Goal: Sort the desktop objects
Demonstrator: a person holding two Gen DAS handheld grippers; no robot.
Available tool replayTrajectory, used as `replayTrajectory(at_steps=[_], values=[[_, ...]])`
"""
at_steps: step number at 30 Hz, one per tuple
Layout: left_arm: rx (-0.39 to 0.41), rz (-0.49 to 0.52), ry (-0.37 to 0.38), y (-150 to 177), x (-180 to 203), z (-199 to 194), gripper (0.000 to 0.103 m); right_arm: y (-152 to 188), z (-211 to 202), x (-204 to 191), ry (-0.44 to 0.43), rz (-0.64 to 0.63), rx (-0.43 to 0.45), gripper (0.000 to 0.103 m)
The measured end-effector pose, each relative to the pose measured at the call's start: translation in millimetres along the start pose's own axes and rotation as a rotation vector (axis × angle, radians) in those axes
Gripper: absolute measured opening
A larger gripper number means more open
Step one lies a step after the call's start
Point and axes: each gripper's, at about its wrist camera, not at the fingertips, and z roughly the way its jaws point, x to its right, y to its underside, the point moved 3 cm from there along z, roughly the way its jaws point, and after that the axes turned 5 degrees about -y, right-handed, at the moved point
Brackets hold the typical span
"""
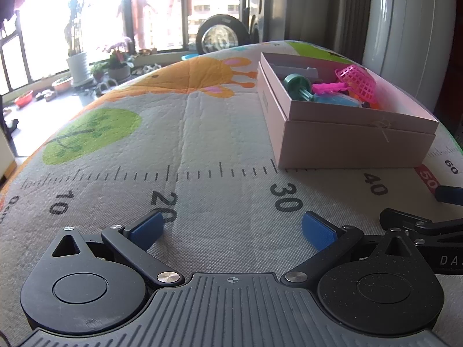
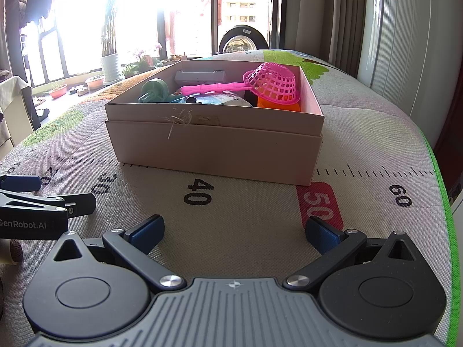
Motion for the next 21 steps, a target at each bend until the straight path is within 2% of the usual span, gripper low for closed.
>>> replayTrajectory(at_steps=[21], values=[[-0.005, 0.008, 0.01, -0.5, -0.5, -0.8, 0.103, 0.0, 0.0, 0.1, 0.0, 0.0, 0.0, 0.103]])
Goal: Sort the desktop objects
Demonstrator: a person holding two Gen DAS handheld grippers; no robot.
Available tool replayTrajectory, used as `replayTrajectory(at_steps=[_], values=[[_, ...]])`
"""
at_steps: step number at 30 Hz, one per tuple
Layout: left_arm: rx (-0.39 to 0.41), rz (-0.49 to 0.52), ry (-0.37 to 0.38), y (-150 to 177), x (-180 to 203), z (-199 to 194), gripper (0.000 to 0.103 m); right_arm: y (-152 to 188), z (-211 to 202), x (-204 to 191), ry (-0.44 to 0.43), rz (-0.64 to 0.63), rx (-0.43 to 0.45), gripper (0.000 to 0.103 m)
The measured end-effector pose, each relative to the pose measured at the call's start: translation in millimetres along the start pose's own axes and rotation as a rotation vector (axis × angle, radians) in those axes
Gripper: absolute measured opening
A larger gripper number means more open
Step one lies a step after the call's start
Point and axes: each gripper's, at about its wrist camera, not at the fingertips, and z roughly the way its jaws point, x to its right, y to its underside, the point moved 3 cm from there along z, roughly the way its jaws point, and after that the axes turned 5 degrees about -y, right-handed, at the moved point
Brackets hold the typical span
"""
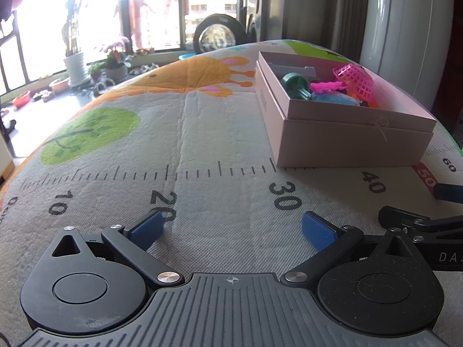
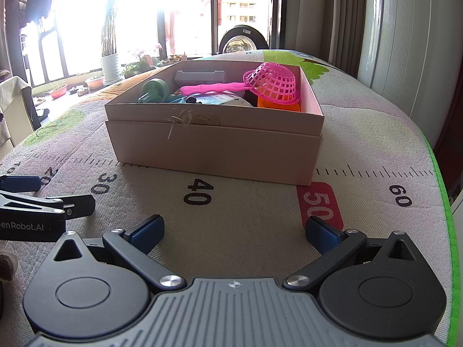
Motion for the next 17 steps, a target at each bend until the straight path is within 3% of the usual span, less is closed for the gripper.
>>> replayTrajectory(at_steps=[17], values=[[-0.017, 0.019, 0.007, -3.0, 0.0, 1.2, 0.103, -0.1, 0.3, -0.1, 0.0, 0.0, 0.0, 0.103]])
